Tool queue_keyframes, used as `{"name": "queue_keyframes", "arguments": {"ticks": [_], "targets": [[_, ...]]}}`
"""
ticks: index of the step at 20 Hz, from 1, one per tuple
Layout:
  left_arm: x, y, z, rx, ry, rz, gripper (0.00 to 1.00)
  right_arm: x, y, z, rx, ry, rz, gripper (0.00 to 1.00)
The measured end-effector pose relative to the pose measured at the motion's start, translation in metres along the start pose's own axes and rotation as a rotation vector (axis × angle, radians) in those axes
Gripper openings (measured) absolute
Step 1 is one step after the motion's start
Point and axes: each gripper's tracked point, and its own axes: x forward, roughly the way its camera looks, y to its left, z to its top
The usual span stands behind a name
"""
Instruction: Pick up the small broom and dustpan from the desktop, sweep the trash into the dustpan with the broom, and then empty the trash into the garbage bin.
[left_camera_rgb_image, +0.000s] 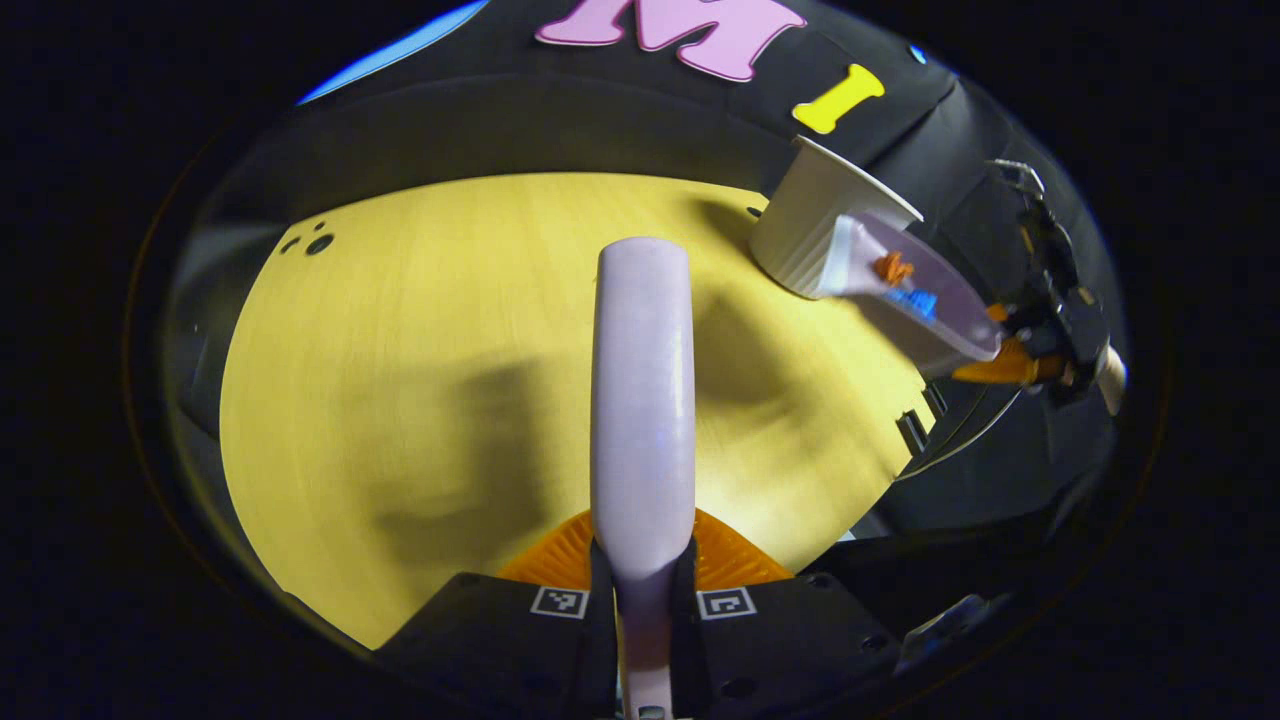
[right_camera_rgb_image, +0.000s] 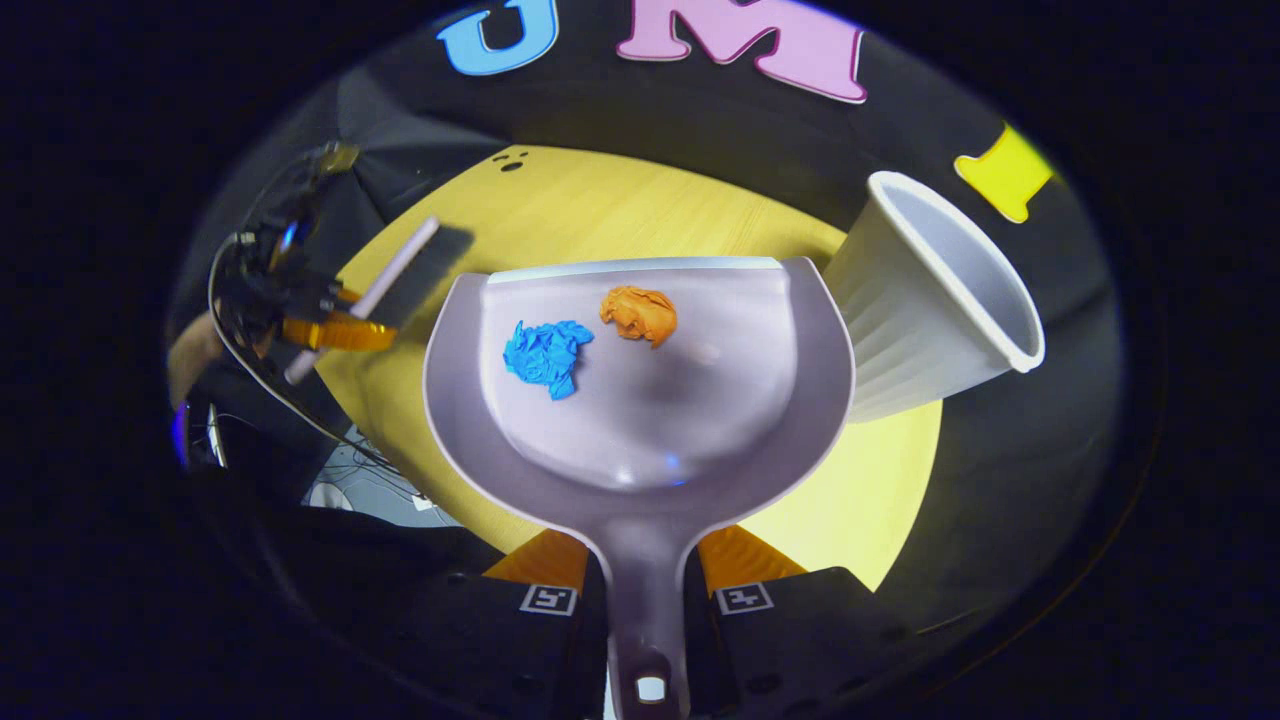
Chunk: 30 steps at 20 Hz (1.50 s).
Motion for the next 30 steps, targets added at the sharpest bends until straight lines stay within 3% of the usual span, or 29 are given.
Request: {"name": "queue_keyframes", "arguments": {"ticks": [2,6,9,12,13,16,21,24,26,27,30], "targets": [[-0.006,0.008,-0.029,-0.063,0.009,0.007,0.25,-0.001,-0.003,0.0,0.013,-0.018,-0.016,0.31],[-0.011,0.012,-0.071,-0.163,0.021,0.017,0.25,-0.01,-0.007,0.004,0.045,-0.047,-0.039,0.35],[-0.021,0.017,-0.086,-0.223,0.019,0.039,0.24,-0.007,-0.02,0.013,0.044,-0.075,-0.087,0.4],[-0.036,0.026,-0.093,-0.288,-0.004,0.078,0.24,-0.01,-0.036,0.016,0.043,-0.093,-0.132,0.35],[-0.041,0.031,-0.093,-0.308,-0.016,0.093,0.25,-0.015,-0.045,0.015,0.046,-0.091,-0.148,0.31],[-0.052,0.041,-0.095,-0.357,-0.038,0.127,0.26,-0.008,-0.096,0.027,0.064,-0.083,-0.207,0.36],[-0.067,0.061,-0.075,-0.366,-0.047,0.192,0.26,0.02,-0.173,0.039,0.11,-0.055,-0.272,0.31],[-0.073,0.062,-0.055,-0.385,-0.071,0.204,0.26,0.04,-0.204,0.029,0.136,0.002,-0.29,0.4],[-0.07,0.062,-0.045,-0.417,-0.08,0.203,0.26,0.048,-0.225,0.023,0.115,0.044,-0.328,0.4],[-0.068,0.061,-0.04,-0.431,-0.082,0.197,0.26,0.049,-0.235,0.021,0.083,0.065,-0.353,0.35],[-0.059,0.058,-0.032,-0.436,-0.066,0.197,0.26,0.046,-0.262,0.021,-0.109,0.123,-0.476,0.35]]}}
